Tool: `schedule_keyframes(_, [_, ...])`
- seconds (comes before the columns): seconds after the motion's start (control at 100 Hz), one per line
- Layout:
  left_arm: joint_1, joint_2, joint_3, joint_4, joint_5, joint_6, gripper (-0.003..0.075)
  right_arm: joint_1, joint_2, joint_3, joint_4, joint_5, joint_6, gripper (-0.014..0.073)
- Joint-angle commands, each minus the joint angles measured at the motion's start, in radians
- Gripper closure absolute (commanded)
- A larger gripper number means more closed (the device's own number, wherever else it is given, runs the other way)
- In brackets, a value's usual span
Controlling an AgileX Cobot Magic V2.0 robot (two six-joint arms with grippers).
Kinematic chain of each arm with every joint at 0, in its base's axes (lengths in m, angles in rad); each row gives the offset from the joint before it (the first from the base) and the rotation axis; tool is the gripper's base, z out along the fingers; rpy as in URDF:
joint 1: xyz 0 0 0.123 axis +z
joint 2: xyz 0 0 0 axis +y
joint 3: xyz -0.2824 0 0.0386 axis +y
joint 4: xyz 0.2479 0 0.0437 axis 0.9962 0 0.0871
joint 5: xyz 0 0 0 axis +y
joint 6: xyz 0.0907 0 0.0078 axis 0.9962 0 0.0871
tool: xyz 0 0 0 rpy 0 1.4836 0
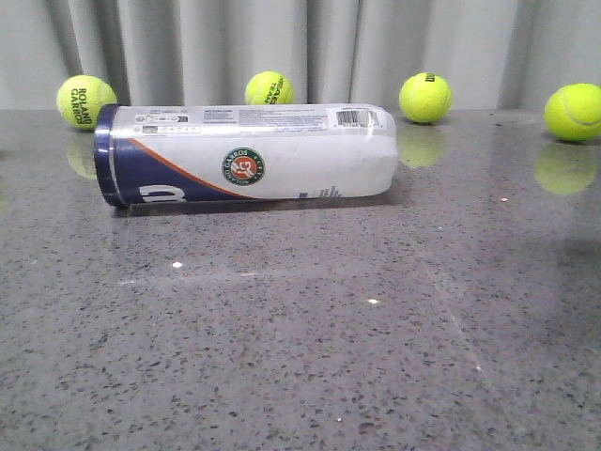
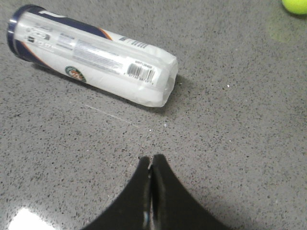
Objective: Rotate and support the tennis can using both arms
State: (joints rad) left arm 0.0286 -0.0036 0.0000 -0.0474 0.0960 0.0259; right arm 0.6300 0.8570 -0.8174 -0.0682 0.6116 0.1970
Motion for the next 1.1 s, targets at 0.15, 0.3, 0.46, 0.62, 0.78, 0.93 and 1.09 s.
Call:
schedule_keyframes(0.15, [-0.001, -0.034, 0.045, -0.008, -0.087, -0.012, 0.074, -0.008, -0.294, 0.218, -0.018, -0.254, -0.001, 0.0662])
schedule_keyframes(0.3, [-0.001, -0.034, 0.045, -0.008, -0.087, -0.012, 0.074, -0.008, -0.471, 0.335, -0.018, -0.292, -0.001, 0.0662])
schedule_keyframes(0.46, [-0.001, -0.034, 0.044, -0.008, -0.087, -0.012, 0.074, -0.008, -0.605, 0.402, -0.018, -0.291, -0.001, 0.0662])
schedule_keyframes(0.62, [-0.001, -0.034, 0.033, -0.022, -0.135, -0.012, 0.074, -0.008, -0.646, 0.415, -0.018, -0.3, -0.001, 0.0662])
schedule_keyframes(0.78, [-0.001, 0.001, -0.062, -0.022, -0.096, -0.012, 0.074, -0.008, -0.646, 0.415, -0.018, -0.299, -0.001, 0.0662])
schedule_keyframes(0.93, [-0.001, 0.106, -0.207, -0.017, -0.002, -0.012, 0.074, -0.008, -0.646, 0.415, -0.018, -0.299, -0.001, 0.0662])
schedule_keyframes(1.09, [-0.001, 0.279, -0.369, -0.017, 0.155, -0.012, 0.074, -0.008, -0.646, 0.415, -0.018, -0.299, -0.001, 0.0662])
